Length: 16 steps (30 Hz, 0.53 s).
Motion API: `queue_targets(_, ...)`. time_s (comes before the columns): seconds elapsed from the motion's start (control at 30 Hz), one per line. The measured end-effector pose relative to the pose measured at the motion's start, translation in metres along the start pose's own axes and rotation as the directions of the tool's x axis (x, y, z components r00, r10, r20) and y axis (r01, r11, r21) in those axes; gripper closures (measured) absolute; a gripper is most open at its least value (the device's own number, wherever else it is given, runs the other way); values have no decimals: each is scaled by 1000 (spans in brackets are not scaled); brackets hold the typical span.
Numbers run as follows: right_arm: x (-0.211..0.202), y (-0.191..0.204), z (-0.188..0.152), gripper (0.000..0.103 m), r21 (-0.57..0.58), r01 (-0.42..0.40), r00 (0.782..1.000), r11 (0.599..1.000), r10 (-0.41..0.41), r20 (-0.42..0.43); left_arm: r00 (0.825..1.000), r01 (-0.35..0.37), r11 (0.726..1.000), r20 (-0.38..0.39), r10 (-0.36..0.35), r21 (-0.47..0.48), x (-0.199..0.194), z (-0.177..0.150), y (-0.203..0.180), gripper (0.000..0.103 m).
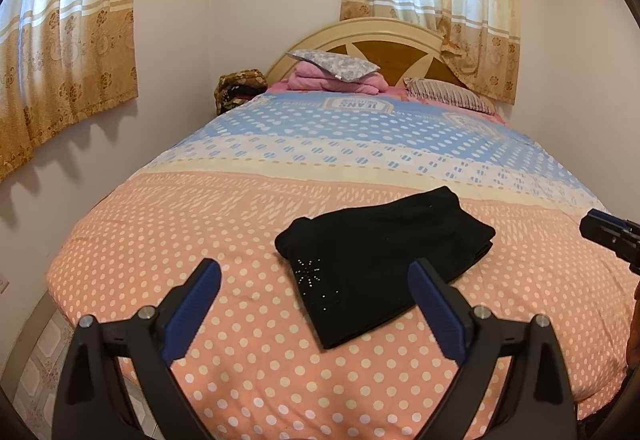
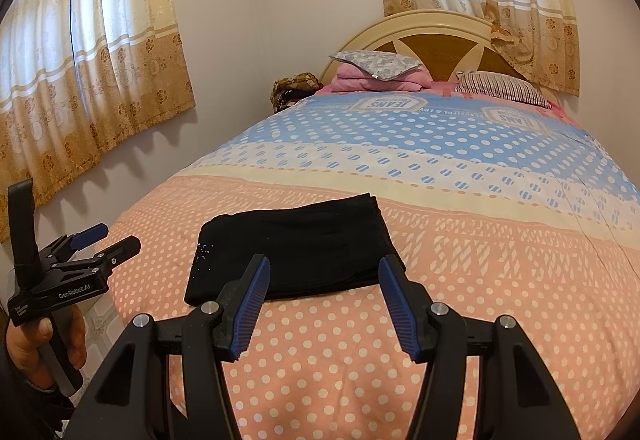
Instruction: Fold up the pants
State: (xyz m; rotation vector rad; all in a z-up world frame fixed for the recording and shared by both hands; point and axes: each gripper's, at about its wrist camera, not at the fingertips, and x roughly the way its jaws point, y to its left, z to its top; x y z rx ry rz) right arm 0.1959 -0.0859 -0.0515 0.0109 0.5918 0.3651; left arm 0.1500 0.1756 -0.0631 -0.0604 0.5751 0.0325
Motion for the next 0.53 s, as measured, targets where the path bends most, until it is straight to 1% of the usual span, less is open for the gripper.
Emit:
queue_targets(0.1, -1, 1, 0, 45, 1, -1, 1000, 1000, 1, 7, 1000, -4, 1000, 2, 4, 1, 0, 0, 1, 4)
queue_targets(0.2, -4, 1, 1, 45, 3, -5, 1000, 1000, 5, 19, 1000, -6, 1000, 5, 6, 7, 0, 0, 2, 1)
queue_targets(0.3, -5, 0, 2, 45, 4, -8, 1000, 1000, 8, 28, 999, -25, 999, 21, 24, 26, -2, -1, -1, 1)
queue_targets(0.53, -8, 1, 1, 45, 7, -9, 1000, 1000, 9, 23, 999, -18, 999, 47, 16, 46, -5, 1, -4, 1)
